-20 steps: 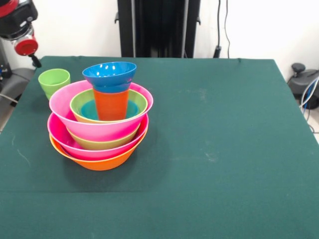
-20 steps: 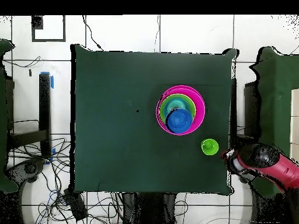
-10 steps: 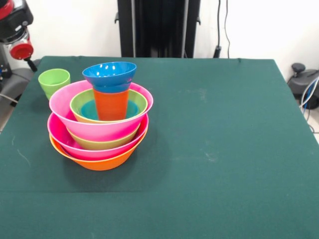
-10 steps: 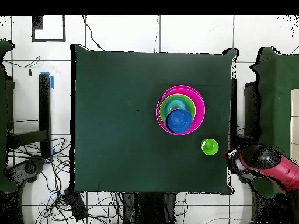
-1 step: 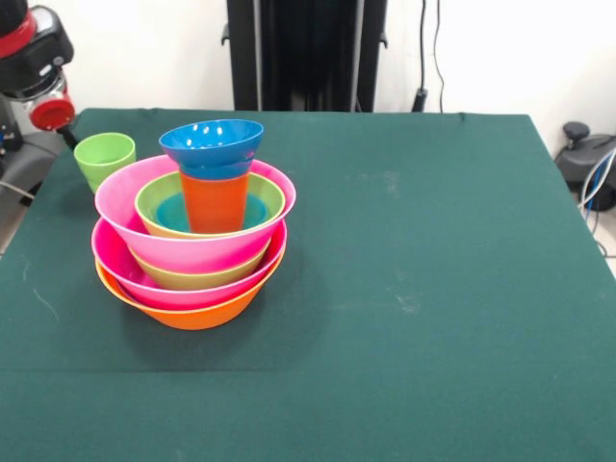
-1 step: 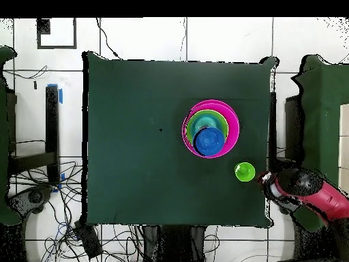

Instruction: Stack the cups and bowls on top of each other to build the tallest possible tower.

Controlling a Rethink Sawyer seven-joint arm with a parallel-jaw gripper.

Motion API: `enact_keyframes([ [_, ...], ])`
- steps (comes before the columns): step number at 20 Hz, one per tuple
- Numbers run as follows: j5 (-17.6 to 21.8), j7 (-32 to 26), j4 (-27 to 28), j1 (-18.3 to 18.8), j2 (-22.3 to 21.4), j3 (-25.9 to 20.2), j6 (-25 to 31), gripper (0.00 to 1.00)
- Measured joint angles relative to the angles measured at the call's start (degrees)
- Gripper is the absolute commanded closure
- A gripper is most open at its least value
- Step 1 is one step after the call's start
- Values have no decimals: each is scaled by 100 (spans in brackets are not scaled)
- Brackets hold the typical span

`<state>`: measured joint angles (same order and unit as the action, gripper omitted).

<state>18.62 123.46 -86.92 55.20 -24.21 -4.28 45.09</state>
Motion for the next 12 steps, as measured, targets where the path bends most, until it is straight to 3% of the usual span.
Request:
enact_keyframes([
  [12, 1, 0, -236, 5, -92, -136, 0, 0],
])
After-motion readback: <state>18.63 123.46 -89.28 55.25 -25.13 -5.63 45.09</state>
